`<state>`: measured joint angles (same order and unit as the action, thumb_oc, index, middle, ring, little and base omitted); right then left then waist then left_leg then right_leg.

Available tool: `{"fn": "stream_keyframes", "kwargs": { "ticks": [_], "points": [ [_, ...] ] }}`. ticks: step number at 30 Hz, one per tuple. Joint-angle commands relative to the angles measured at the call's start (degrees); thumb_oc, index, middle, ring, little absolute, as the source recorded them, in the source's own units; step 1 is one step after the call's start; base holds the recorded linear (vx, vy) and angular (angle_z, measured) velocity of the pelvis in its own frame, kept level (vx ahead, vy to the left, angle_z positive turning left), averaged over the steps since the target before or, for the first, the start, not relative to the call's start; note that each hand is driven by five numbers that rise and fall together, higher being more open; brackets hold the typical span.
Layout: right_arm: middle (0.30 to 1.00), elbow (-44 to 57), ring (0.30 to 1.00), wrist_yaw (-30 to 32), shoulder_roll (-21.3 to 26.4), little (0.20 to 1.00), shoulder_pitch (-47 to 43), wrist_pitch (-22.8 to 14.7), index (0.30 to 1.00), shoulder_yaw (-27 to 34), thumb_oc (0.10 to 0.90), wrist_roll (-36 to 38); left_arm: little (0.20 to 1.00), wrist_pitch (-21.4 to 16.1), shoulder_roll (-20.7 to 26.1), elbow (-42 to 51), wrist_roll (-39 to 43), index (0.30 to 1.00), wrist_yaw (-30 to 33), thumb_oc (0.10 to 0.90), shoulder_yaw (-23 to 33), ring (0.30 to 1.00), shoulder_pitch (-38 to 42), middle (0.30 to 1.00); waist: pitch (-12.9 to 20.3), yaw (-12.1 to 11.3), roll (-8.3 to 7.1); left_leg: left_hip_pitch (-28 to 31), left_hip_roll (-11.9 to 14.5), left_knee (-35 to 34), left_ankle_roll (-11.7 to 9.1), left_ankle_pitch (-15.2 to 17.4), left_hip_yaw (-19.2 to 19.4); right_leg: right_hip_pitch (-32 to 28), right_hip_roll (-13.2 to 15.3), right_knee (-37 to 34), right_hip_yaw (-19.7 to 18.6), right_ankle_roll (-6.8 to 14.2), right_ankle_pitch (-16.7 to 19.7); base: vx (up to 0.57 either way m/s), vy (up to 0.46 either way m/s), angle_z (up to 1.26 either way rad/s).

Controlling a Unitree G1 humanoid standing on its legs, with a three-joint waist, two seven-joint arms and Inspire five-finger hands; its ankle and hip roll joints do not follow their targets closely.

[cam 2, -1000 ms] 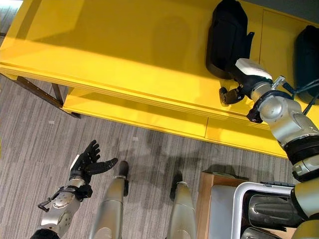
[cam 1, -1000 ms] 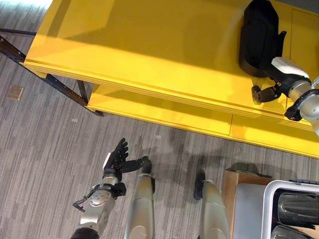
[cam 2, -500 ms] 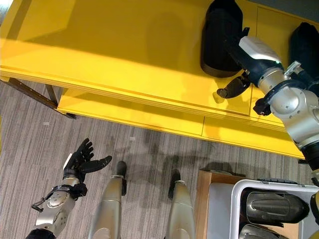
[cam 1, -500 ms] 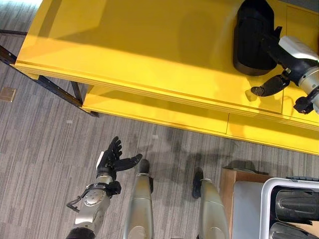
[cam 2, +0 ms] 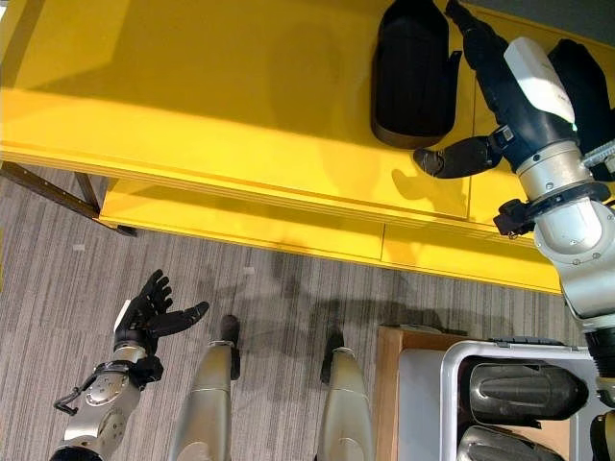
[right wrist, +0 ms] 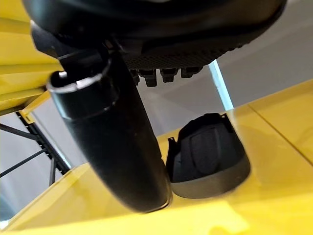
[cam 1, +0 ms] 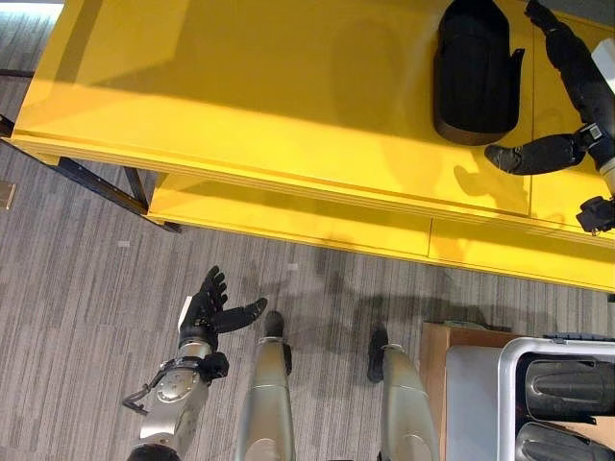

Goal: Move parts from the plastic box to the shelf.

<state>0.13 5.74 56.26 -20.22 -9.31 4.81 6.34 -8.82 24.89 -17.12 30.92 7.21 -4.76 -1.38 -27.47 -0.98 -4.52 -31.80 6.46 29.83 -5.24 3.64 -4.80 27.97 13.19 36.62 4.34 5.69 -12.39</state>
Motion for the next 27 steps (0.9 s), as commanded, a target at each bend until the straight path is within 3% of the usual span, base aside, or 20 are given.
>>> {"fn": "stream_keyframes", "kwargs": {
  "ticks": [1,7,17,27],
  "points": [
    [1.0,6.59,1.0,1.17,-1.6,1.0,1.89,-5.39,1.0,3.44,0.9,6.82,1.0,-3.14,1.04,4.22,-1.8,1.0,0.62,0.9,1.69,1.0,-2.48,1.0,5.94,0.66,-1.38,4.88,2.53,-3.73,0.33,2.81,-4.63,-4.29,-0.42,-4.97,0.72,0.22,3.75,0.02,0.012,-0.17],
    [1.0,14.63,1.0,-4.0,-19.24,1.0,18.96,-8.35,1.0,5.27,0.9,14.93,1.0,-3.1,-1.26,3.02,-2.41,1.0,-0.35,0.9,2.24,1.0,-4.58,1.0,10.64,2.92,-0.21,12.33,2.14,-17.14,0.57,-2.16,-2.54,-11.6,-0.2,-19.19,1.72,1.97,9.37,0.08,0.048,-0.07],
    [1.0,17.46,1.0,-8.37,-27.22,1.0,30.05,-7.25,1.0,4.74,0.9,16.22,1.0,-4.17,-4.62,1.48,-3.9,1.0,-2.04,0.9,3.26,1.0,-6.54,1.0,19.91,4.27,0.42,23.0,2.28,-33.75,0.11,-7.87,0.48,-20.33,0.88,-33.6,2.42,4.5,16.85,0.09,0.047,-0.01],
    [1.0,12.96,1.0,-6.9,-33.48,1.0,30.11,-6.34,1.0,0.91,0.9,18.48,1.0,-4.95,-6.98,1.22,-3.42,1.0,-1.3,0.9,2.75,1.0,-6.17,1.0,23.88,4.33,-0.42,26.46,0.45,-34.83,0.98,-6.14,2.26,-23.76,3.05,-36.42,2.35,6.71,21.11,0.04,0.083,-0.05]
  ]
}}
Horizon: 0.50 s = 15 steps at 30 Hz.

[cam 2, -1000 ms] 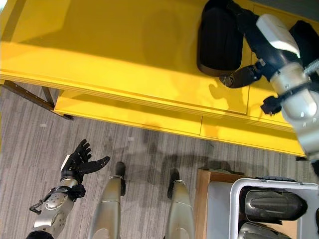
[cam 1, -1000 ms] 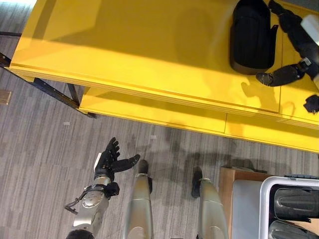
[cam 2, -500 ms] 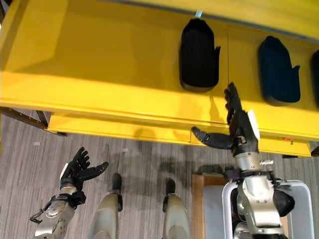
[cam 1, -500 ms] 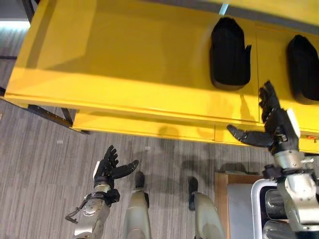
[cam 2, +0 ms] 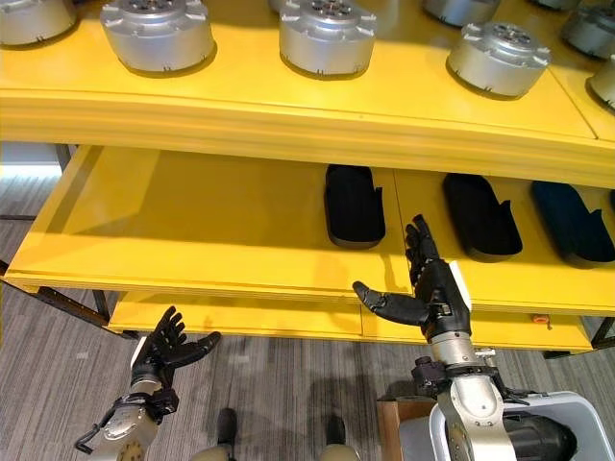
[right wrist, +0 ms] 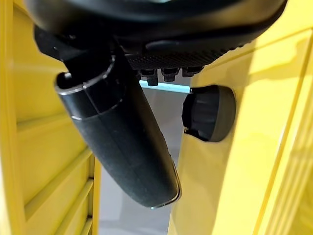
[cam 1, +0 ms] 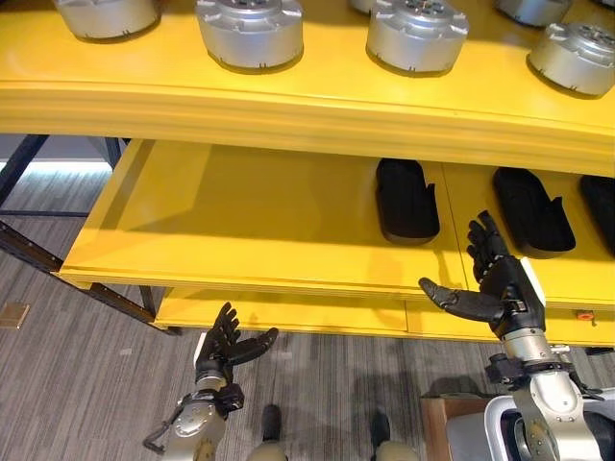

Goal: Move parts from the plastic box to the shelf.

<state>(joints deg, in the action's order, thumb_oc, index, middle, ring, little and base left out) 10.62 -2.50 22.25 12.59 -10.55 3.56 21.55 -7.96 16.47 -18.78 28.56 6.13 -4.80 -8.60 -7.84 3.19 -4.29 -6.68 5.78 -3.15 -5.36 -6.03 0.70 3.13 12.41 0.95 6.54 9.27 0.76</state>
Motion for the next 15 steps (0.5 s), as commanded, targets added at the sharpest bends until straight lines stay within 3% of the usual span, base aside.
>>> {"fn": "stream_keyframes", "kwargs": {
  "ticks": [1,6,10,13,14,15],
  "points": [
    [1.0,1.16,1.0,2.22,-0.03,1.0,-3.5,-4.68,1.0,1.63,0.9,2.48,1.0,-5.8,1.42,2.95,-1.43,1.0,-0.12,0.9,2.67,1.0,1.41,1.0,4.59,0.17,-0.97,2.16,0.41,-1.86,1.86,4.21,-2.79,0.92,4.57,-0.25,-0.39,3.49,8.62,0.02,0.165,-0.06],
    [1.0,0.67,1.0,3.93,-1.17,1.0,-3.99,-4.75,1.0,3.52,0.9,2.35,1.0,-6.05,2.98,4.58,-4.45,1.0,0.25,0.9,1.78,1.0,3.29,1.0,4.93,0.72,-2.13,4.0,-2.53,-1.86,4.37,6.08,-2.14,1.08,7.24,2.12,-2.37,4.69,11.75,0.02,0.189,-0.04],
    [1.0,0.65,1.0,4.19,-2.69,1.0,-3.27,-4.53,1.0,4.08,0.9,3.27,1.0,-6.21,4.1,7.2,-5.66,1.0,0.22,0.9,1.47,1.0,3.99,1.0,4.35,1.32,-2.82,5.18,-4.83,-1.86,6.01,7.31,-0.89,2.0,9.21,2.96,-4.25,4.8,16.39,0.0,0.21,-0.08],
    [1.0,-0.32,1.0,4.36,-4.14,1.0,-2.37,-4.32,1.0,4.18,0.9,3.18,1.0,-6.3,4.43,8.07,-6.15,1.0,0.03,0.9,1.33,1.0,4.44,1.0,3.6,1.7,-3.31,5.5,-6.25,-1.86,6.62,8.07,0.97,3.25,10.51,1.97,-4.06,4.99,20.59,-0.03,0.194,-0.27],
    [1.0,-0.81,1.0,4.22,-4.55,1.0,-2.76,-4.33,1.0,3.15,0.9,3.9,1.0,-6.67,4.84,8.82,-6.13,1.0,-0.15,0.9,1.56,1.0,4.24,1.0,2.69,1.51,-3.42,5.69,-6.22,-1.86,6.94,8.35,2.96,5.22,10.49,1.15,-1.92,4.99,22.48,-0.06,0.153,-0.44],
    [1.0,-0.83,1.0,4.22,-4.54,1.0,-2.78,-4.34,1.0,3.14,0.9,3.91,1.0,-6.69,4.85,8.81,-6.12,1.0,-0.16,0.9,1.58,1.0,4.24,1.0,2.67,1.38,-3.39,5.75,-6.14,-1.86,6.92,8.41,3.1,5.27,10.39,1.15,-2.05,4.96,22.49,-0.08,0.182,-0.54]
  ]
}}
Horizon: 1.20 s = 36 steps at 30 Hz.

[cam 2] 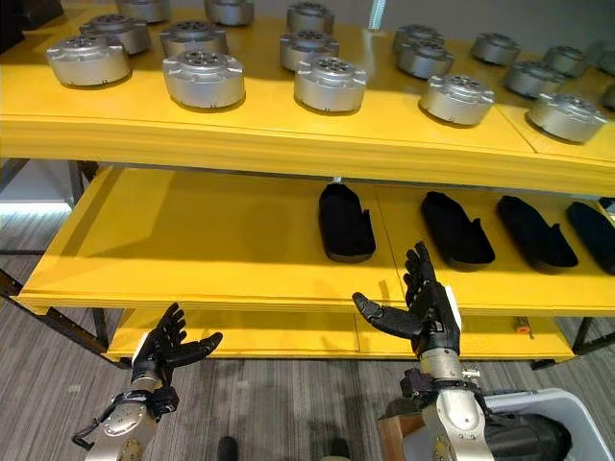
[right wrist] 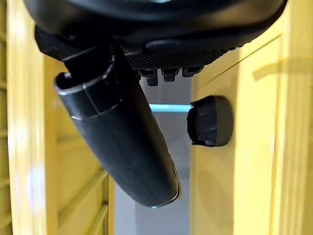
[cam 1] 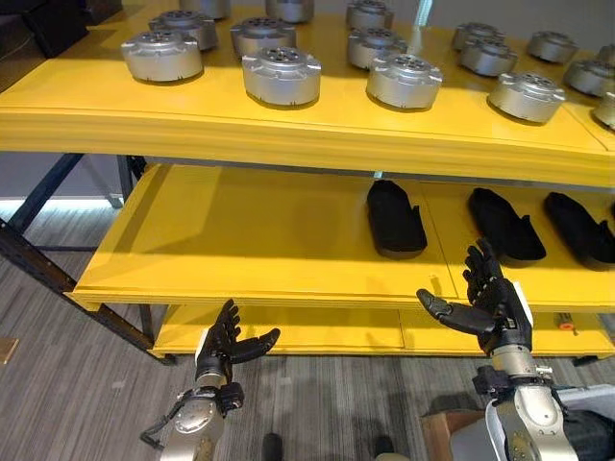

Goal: Move parts from the plastic box to the shelf.

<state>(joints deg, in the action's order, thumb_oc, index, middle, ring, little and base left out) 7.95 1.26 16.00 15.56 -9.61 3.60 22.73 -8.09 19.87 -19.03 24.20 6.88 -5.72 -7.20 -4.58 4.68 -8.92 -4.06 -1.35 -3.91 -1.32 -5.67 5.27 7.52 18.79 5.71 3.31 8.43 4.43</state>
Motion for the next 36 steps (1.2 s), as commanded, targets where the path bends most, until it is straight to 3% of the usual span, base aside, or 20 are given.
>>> {"fn": "stream_keyframes", "kwargs": {
  "ticks": [1,2,3,5,6,10,11,13,18,21,28,31,33,36],
  "points": [
    [1.0,1.6,1.0,0.09,2.17,1.0,-6.25,-5.32,1.0,2.32,0.9,2.46,1.0,-6.68,1.77,9.4,-1.89,1.0,-0.81,0.9,2.99,1.0,2.42,1.0,-1.77,-1.07,1.8,3.79,1.52,-1.09,3.08,8.54,0.12,2.43,3.66,-2.05,5.34,5.77,16.97,-0.06,0.161,-1.08],
    [1.0,1.58,1.0,0.16,2.45,1.0,-6.89,-5.14,1.0,1.71,0.9,1.59,1.0,-6.48,1.69,9.5,-1.73,1.0,-0.89,0.9,3.49,1.0,2.51,1.0,-2.46,-1.74,2.28,4.18,1.61,-1.09,3.34,8.37,1.55,2.82,5.06,-0.72,9.18,6.1,16.5,-0.06,0.225,-1.41],
    [1.0,1.65,1.0,-0.02,2.82,1.0,-7.07,-5.05,1.0,1.68,0.9,1.37,1.0,-6.4,1.58,9.18,-1.42,1.0,-1.3,0.9,3.68,1.0,2.4,1.0,-2.88,-1.61,2.79,4.99,1.85,-1.09,3.73,8.56,2.39,2.45,4.89,1.23,10.47,5.52,14.44,-0.03,0.178,-1.83],
    [1.0,1.08,1.0,-0.22,3.06,1.0,-7.63,-5.2,1.0,1.28,0.9,1.77,1.0,-6.51,1.52,9.62,-0.95,1.0,-1.17,0.9,3.77,1.0,2.24,1.0,-3.61,-2.17,3.24,6.12,2.12,-1.09,4.47,8.87,4.5,2.85,4.66,5.25,10.67,4.79,11.38,-0.05,0.142,-1.3],
    [1.0,0.65,1.0,-0.01,2.99,1.0,-8.38,-5.23,1.0,1.04,0.9,1.79,1.0,-6.43,1.08,10.25,0.25,1.0,-0.77,0.9,4.34,1.0,1.97,1.0,-4.07,-2.74,3.82,6.36,2.54,-1.05,5.09,8.75,6.3,2.87,3.83,10.18,11.85,3.57,7.29,-0.08,0.099,-0.84],
    [1.0,-0.07,1.0,-0.45,2.92,1.0,-9.07,-5.1,1.0,0.42,0.9,2.26,1.0,-6.22,0.8,11.46,1.53,1.0,-1.3,0.9,5.36,1.0,0.81,1.0,-4.13,-3.4,3.64,6.52,3.01,-0.87,5.08,8.73,8.81,2.43,2.3,12.04,12.44,3.23,4.35,-0.03,-0.024,-0.59],
    [1.0,-0.15,1.0,-0.96,2.69,1.0,-8.91,-4.69,1.0,-0.04,0.9,2.64,1.0,-6.27,0.48,11.98,1.92,1.0,-1.92,0.9,6.01,1.0,-0.69,1.0,-3.44,-3.96,2.71,7.55,2.7,-0.89,4.37,10.35,9.83,-1.64,1.4,6.21,13.19,4.35,3.78,0.05,-0.177,-0.75],
    [1.0,-0.06,1.0,-1.47,2.57,1.0,-7.96,-4.53,1.0,0.15,0.9,2.75,1.0,-6.13,-0.33,11.86,1.79,1.0,-2.49,0.9,7.04,1.0,-2.4,1.0,-2.26,-4.4,1.96,7.0,3.19,-0.52,3.73,8.99,11.58,-3.75,0.07,-0.36,13.49,3.73,3.64,0.02,-0.228,-0.67],
    [1.0,0.53,1.0,-2.21,3.44,1.0,-7.05,-4.76,1.0,1.27,0.9,4.03,1.0,-6.44,-1.85,11.51,3.69,1.0,-2.8,0.9,7.83,1.0,-4.26,1.0,-0.77,-3.76,2.39,7.51,6.03,-0.39,1.95,7.79,13.61,-5.6,-2.81,-5.11,12.57,2.94,3.09,0.04,-0.171,-0.44],
    [1.0,0.74,1.0,-2.53,3.73,1.0,-5.69,-4.71,1.0,1.87,0.9,3.74,1.0,-6.1,-2.94,11.52,4.2,1.0,-3.86,0.9,6.83,1.0,-4.8,1.0,-0.2,-2.67,3.44,7.67,7.64,-0.62,0.76,6.97,14.15,-6.1,-4.15,-6.75,12.49,2.28,1.88,0.05,-0.114,-0.16],
    [1.0,2.25,1.0,-2.61,3.21,1.0,-3.49,-5.75,1.0,4.17,0.9,3.93,1.0,-5.94,-3.26,11.28,4.18,1.0,-4.72,0.9,6.38,1.0,-5.56,1.0,-0.31,-0.37,5.24,8.46,9.91,-0.55,-0.64,6.33,15.67,-5.18,-5.94,-5.58,10.55,1.26,0.14,0.05,-0.091,-0.19],
    [1.0,2.63,1.0,-2.27,2.91,1.0,-3.17,-6.32,1.0,4.67,0.9,4.46,1.0,-6.25,-2.78,10.7,4.07,1.0,-4.42,0.9,6.13,1.0,-4.93,1.0,-0.58,0.67,6.09,9.31,11.78,0.33,-1.79,6.95,15.49,-4.63,-7.49,-2.73,8.77,0.61,-3.1,0.07,-0.109,-0.17],
    [1.0,3.04,1.0,-1.96,2.97,1.0,-3.05,-6.65,1.0,4.98,0.9,4.57,1.0,-6.24,-2.53,10.66,4.25,1.0,-4.2,0.9,5.87,1.0,-4.27,1.0,-1.11,1.35,6.31,9.09,13.53,2.27,-2.51,6.8,15.7,-3.76,-8.75,0.08,7.94,-0.36,-5.13,0.06,-0.189,-0.16],
    [1.0,4.73,1.0,-1.71,4.03,1.0,-2.47,-7.47,1.0,6.33,0.9,4.32,1.0,-6.65,-2.75,10.33,5.06,1.0,-4.53,0.9,5.37,1.0,-3.54,1.0,-2.81,2.45,6.21,6.39,17.61,13.54,-3.59,7.39,15.83,-3.24,-11.93,3.16,5.23,-3.28,-8.7,0.03,-0.266,-0.2]
  ]
}}
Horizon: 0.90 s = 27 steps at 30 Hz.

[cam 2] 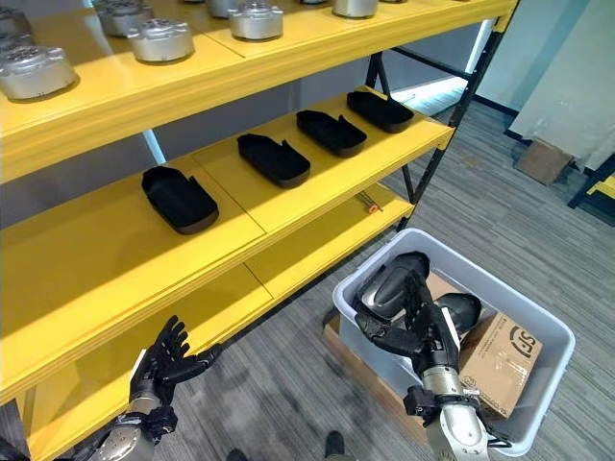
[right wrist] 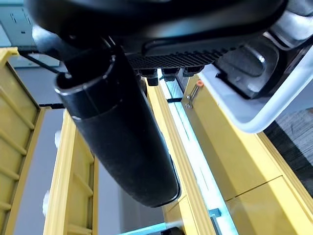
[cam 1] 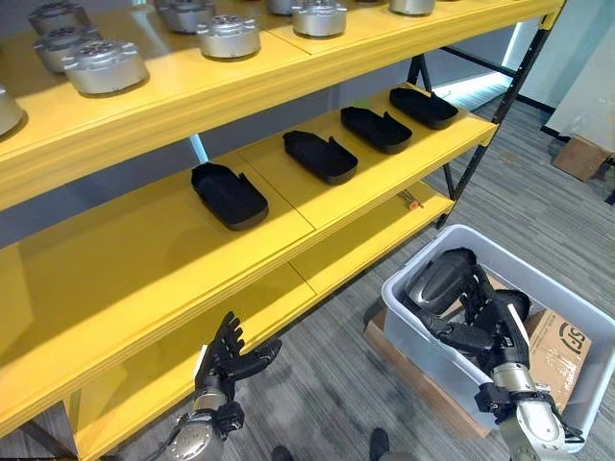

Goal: Move parts from the plastic box to the shelf.

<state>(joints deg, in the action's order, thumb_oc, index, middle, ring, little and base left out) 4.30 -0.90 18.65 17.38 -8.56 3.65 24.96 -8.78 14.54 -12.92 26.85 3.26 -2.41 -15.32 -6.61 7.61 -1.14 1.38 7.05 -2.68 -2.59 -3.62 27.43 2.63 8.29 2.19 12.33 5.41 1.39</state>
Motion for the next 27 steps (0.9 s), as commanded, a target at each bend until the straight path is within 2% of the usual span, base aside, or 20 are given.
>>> {"fn": "stream_keyframes", "kwargs": {
  "ticks": [1,2,3,4,5,6,8,9,10,11,12,13,14,15,17,18,21,27],
  "points": [
    [1.0,8.44,1.0,0.46,1.37,1.0,-4.27,-8.49,1.0,6.33,0.9,2.09,1.0,-5.96,2.58,4.21,2.43,1.0,-0.93,0.9,2.05,1.0,4.6,1.0,-0.81,-0.52,-1.45,0.64,9.55,12.94,-2.48,5.58,-6.48,1.66,-1.64,6.71,-3.75,-0.4,-5.72,0.03,-0.359,-0.34],
    [1.0,9.33,1.0,1.57,2.39,1.0,-3.51,-9.14,1.0,7.21,0.9,0.25,1.0,-5.75,2.18,4.6,3.59,1.0,-1.06,0.9,1.97,1.0,4.24,1.0,-2.97,-1.46,-1.55,-4.04,13.64,24.65,-3.7,-1.41,-10.22,0.23,-4.55,6.72,-5.13,-3.44,-7.12,0.01,-0.281,-0.35],
    [1.0,9.37,1.0,1.63,2.36,1.0,-3.53,-9.13,1.0,7.26,0.9,0.2,1.0,-5.75,2.19,4.59,3.61,1.0,-1.07,0.9,1.93,1.0,4.3,1.0,-3.08,-1.41,-1.33,-4.44,14.08,25.22,-4.03,-1.44,-10.67,0.2,-4.92,6.73,-4.96,-3.68,-7.16,-0.1,-0.402,-0.5],
    [1.0,9.56,1.0,3.35,2.55,1.0,-4.55,-10.0,1.0,7.17,0.9,-0.22,1.0,-5.61,2.08,5.32,4.22,1.0,-0.71,0.9,1.51,1.0,4.57,1.0,-5.63,-2.99,-1.9,-8.62,12.2,30.17,-2.31,-5.83,-17.19,0.39,-6.45,6.9,-6.19,-5.75,-6.9,-0.13,-0.145,-0.49],
    [1.0,9.55,1.0,3.36,2.53,1.0,-4.58,-10.01,1.0,7.17,0.9,-0.23,1.0,-5.6,2.09,5.32,4.23,1.0,-0.71,0.9,1.52,1.0,4.59,1.0,-5.57,-2.88,-1.89,-8.85,12.18,30.28,-2.3,-5.83,-17.35,0.49,-6.43,6.94,-6.08,-5.76,-6.92,-0.12,-0.141,-0.94],
    [1.0,9.53,1.0,3.93,2.51,1.0,-5.03,-10.31,1.0,7.0,0.9,-0.59,1.0,-5.51,2.16,5.77,3.69,1.0,-0.22,0.9,1.42,1.0,4.48,1.0,-5.97,-3.7,-2.22,-11.14,9.91,29.83,-1.49,-4.93,-20.17,0.61,-6.31,6.93,-6.93,-5.75,-7.24,0.02,-0.003,-0.9],
    [1.0,9.84,1.0,4.41,2.48,1.0,-6.25,-10.43,1.0,6.21,0.9,-2.08,1.0,-5.58,1.66,6.09,3.61,1.0,0.0,0.9,1.51,1.0,4.25,1.0,-6.33,-5.54,-2.22,-14.91,3.33,24.61,-0.28,-1.84,-26.65,0.14,-6.33,6.13,-9.63,-4.95,-6.78,0.09,0.033,-0.64],
    [1.0,9.76,1.0,4.23,2.61,1.0,-6.93,-10.72,1.0,5.65,0.9,-2.01,1.0,-5.77,1.43,5.99,3.89,1.0,-0.09,0.9,1.61,1.0,3.96,1.0,-6.37,-6.17,-1.82,-15.04,3.09,18.27,-0.37,-2.62,-28.76,-0.29,-6.89,5.44,-10.96,-4.55,-6.79,0.15,0.061,-0.63],
    [1.0,9.4,1.0,4.15,2.77,1.0,-7.14,-10.89,1.0,5.49,0.9,-1.76,1.0,-5.97,1.38,5.96,3.9,1.0,-0.11,0.9,1.42,1.0,4.0,1.0,-6.34,-6.21,-1.29,-15.15,3.61,12.96,-0.78,-4.33,-29.3,-0.38,-7.25,5.04,-11.51,-4.33,-6.82,0.16,0.09,-0.69],
    [1.0,8.84,1.0,4.44,2.9,1.0,-7.66,-10.8,1.0,5.0,0.9,-2.46,1.0,-6.12,1.31,5.88,3.53,1.0,0.2,0.9,1.39,1.0,4.21,1.0,-6.69,-7.06,-0.51,-15.98,2.39,8.12,-1.24,-7.1,-31.37,-0.54,-7.78,5.28,-12.18,-4.19,-6.82,0.16,0.11,-0.69],
    [1.0,8.18,1.0,4.56,3.1,1.0,-8.48,-10.71,1.0,4.12,0.9,-2.91,1.0,-6.25,1.42,5.83,3.13,1.0,0.33,0.9,1.26,1.0,4.3,1.0,-6.94,-8.13,0.0,-16.51,0.04,5.03,-1.33,-8.08,-35.07,-0.86,-8.58,5.58,-13.58,-4.31,-6.97,0.17,0.104,-0.36],
    [1.0,7.56,1.0,4.73,3.22,1.0,-8.99,-10.64,1.0,3.76,0.9,-3.1,1.0,-6.27,1.46,5.79,2.87,1.0,0.28,0.9,1.06,1.0,4.5,1.0,-6.98,-8.49,0.42,-17.07,-0.98,2.49,-1.9,-8.65,-36.37,-1.33,-9.32,5.54,-14.47,-4.43,-7.42,0.16,0.081,-0.43],
    [1.0,7.15,1.0,4.9,3.34,1.0,-9.41,-10.54,1.0,3.66,0.9,-3.28,1.0,-6.33,1.6,5.54,2.3,1.0,0.26,0.9,0.8,1.0,4.93,1.0,-7.1,-8.28,0.95,-17.89,-1.38,2.16,-2.37,-9.33,-35.57,-2.08,-9.97,5.82,-15.0,-4.49,-8.12,0.14,0.091,-0.7],
    [1.0,7.42,1.0,4.45,2.88,1.0,-9.38,-10.4,1.0,3.2,0.9,-2.97,1.0,-6.51,1.38,5.76,2.65,1.0,-0.13,0.9,0.99,1.0,4.3,1.0,-7.0,-8.17,1.18,-16.06,-0.72,1.97,-1.42,-8.06,-35.08,-2.26,-10.32,6.53,-15.98,-4.3,-8.83,0.1,0.149,-0.86],
    [1.0,7.7,1.0,3.85,2.52,1.0,-9.11,-10.4,1.0,2.96,0.9,-2.86,1.0,-6.48,1.26,5.66,2.69,1.0,-0.13,0.9,0.94,1.0,4.0,1.0,-6.59,-8.21,1.36,-14.59,-0.88,1.18,-1.36,-8.03,-35.62,-2.19,-10.36,6.11,-16.65,-4.18,-8.39,0.06,0.157,-1.03],
    [1.0,8.22,1.0,3.27,2.01,1.0,-8.41,-10.08,1.0,3.63,0.9,-2.72,1.0,-6.55,1.38,6.0,2.78,1.0,-0.51,0.9,0.91,1.0,4.32,1.0,-6.05,-7.61,1.27,-14.21,-1.13,2.31,-1.6,-7.5,-33.24,-2.52,-9.15,5.28,-16.3,-3.87,-8.5,0.09,0.176,-0.93],
    [1.0,8.3,1.0,2.54,1.09,1.0,-7.94,-9.36,1.0,3.41,0.9,-1.77,1.0,-6.43,1.99,6.35,2.79,1.0,-0.9,0.9,0.9,1.0,3.28,1.0,-4.07,-6.65,0.59,-11.97,-1.53,2.25,-0.15,-5.42,-31.27,-2.89,-6.89,3.8,-18.44,-2.59,-7.85,0.14,0.21,-0.88],
    [1.0,8.43,1.0,1.36,0.85,1.0,-7.46,-8.3,1.0,2.32,0.9,-1.43,1.0,-6.4,2.56,6.58,2.8,1.0,-0.54,0.9,1.49,1.0,3.04,1.0,-2.55,-5.97,-0.67,-11.3,-2.27,3.03,1.23,-2.99,-28.39,-2.82,-4.5,1.79,-19.89,-1.15,-6.59,0.08,0.122,-0.2]
  ]
}}
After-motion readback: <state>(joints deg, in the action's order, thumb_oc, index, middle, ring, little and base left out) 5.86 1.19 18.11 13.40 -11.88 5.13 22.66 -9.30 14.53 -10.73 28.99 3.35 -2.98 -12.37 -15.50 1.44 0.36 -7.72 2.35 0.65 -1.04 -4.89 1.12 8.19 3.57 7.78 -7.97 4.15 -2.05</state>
